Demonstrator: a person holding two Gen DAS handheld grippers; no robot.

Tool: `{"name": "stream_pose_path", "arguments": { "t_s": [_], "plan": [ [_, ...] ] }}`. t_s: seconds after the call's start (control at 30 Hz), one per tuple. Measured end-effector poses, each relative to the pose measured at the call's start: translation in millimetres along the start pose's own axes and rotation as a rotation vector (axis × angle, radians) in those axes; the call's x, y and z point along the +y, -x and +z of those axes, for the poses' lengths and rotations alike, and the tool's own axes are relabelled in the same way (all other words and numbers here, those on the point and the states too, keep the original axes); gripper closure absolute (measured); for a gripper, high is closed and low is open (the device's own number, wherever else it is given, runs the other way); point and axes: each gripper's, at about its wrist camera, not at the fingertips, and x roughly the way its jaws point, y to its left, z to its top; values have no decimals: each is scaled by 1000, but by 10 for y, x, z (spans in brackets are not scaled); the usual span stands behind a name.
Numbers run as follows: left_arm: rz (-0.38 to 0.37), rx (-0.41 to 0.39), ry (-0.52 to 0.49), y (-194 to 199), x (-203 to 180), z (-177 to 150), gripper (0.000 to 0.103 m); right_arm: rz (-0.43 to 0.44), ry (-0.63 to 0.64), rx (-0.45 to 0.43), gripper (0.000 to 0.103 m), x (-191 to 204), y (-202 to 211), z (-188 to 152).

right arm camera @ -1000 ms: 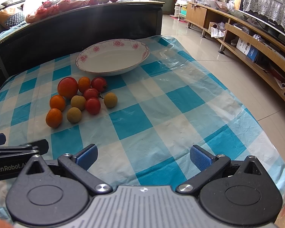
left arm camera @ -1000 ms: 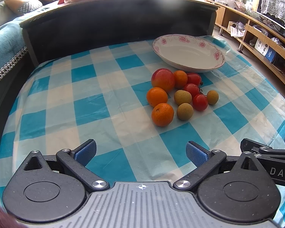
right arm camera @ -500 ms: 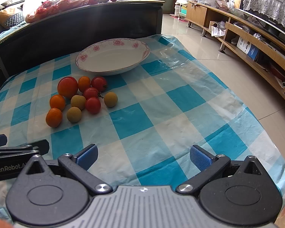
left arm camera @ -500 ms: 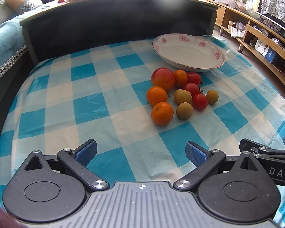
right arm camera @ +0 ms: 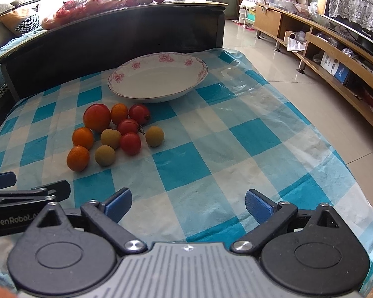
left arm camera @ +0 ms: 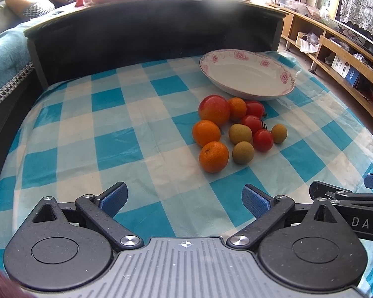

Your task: Organize fruits

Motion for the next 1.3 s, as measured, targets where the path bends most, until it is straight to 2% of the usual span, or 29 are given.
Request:
{"name": "stream_pose_path", "arguments": {
  "t_s": [0.27,0.47,0.77,1.13,1.23,1.3],
  "plan": [
    [-58,-21,-5,-53,4,81,3,89,40,16,34,31,-141,179],
    [-50,-52,-77,-100,-78,143,3,137,81,4,39,14,-274,341],
    [-72,-43,-87,-234,-52,211,3,185,156,18,53,63,-553,543],
    [-98,-43,-123,-376,-118,197,3,236,184,40,67,133,-823,632],
    [-83,-60,-152,-400,-148,184,3,243,224,32,74,190,-829,634],
    [-75,-66,-172,-420,-162,175,3,234,251,26,74,225,-823,619]
  ]
}}
